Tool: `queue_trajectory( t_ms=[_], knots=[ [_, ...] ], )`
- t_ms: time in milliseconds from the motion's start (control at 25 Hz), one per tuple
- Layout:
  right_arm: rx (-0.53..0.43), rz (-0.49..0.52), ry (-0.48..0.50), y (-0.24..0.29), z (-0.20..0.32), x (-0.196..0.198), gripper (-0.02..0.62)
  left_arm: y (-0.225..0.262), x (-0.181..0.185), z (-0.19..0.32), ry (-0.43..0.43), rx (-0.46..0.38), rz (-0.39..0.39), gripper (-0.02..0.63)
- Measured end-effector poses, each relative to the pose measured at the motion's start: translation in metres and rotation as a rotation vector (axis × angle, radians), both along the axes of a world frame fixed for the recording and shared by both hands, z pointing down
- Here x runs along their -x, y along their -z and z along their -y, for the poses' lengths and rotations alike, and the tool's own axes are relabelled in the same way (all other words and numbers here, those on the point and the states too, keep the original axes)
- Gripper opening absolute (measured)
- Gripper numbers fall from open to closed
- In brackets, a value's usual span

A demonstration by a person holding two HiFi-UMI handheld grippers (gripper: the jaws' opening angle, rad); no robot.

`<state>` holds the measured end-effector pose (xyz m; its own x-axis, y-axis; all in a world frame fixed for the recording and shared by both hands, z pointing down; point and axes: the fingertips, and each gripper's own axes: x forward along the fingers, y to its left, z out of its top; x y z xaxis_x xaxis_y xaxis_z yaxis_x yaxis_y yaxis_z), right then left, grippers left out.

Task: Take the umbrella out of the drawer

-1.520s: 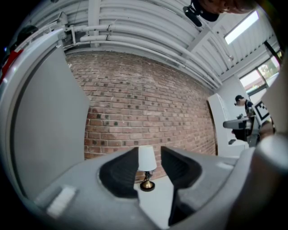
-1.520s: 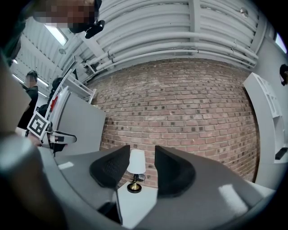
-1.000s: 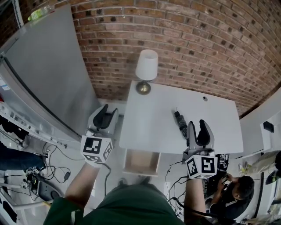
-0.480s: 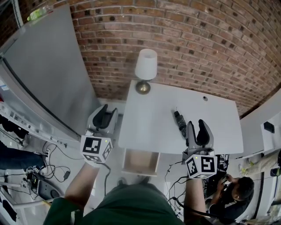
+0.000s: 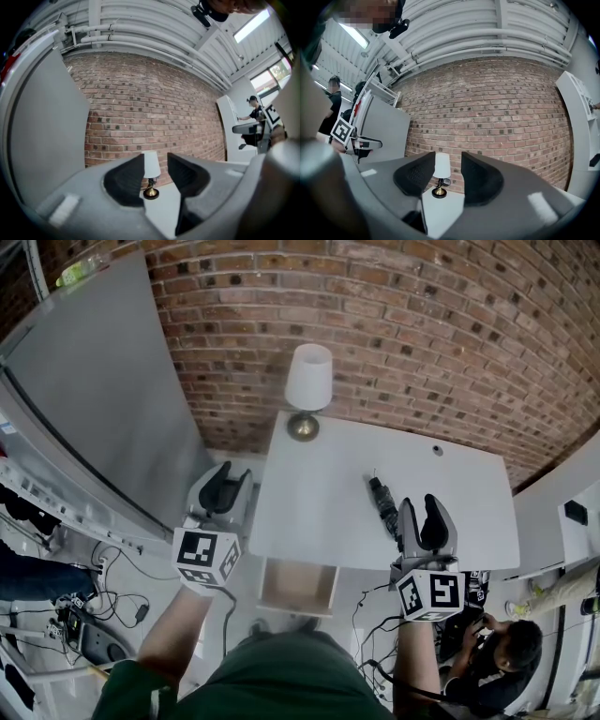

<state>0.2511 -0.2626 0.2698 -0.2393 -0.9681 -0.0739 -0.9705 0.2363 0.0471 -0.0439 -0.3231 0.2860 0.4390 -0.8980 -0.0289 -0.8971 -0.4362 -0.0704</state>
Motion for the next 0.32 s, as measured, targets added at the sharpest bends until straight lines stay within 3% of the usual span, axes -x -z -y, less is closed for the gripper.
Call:
queue_trajectory(
  t_ms=[320],
  knots=[
    [0.003, 0.008, -0.008, 0.002, 0.004, -0.015, 0.173, 0.001, -0.015, 0.006, -0.005, -0.001, 0.007, 0.150]
  ],
)
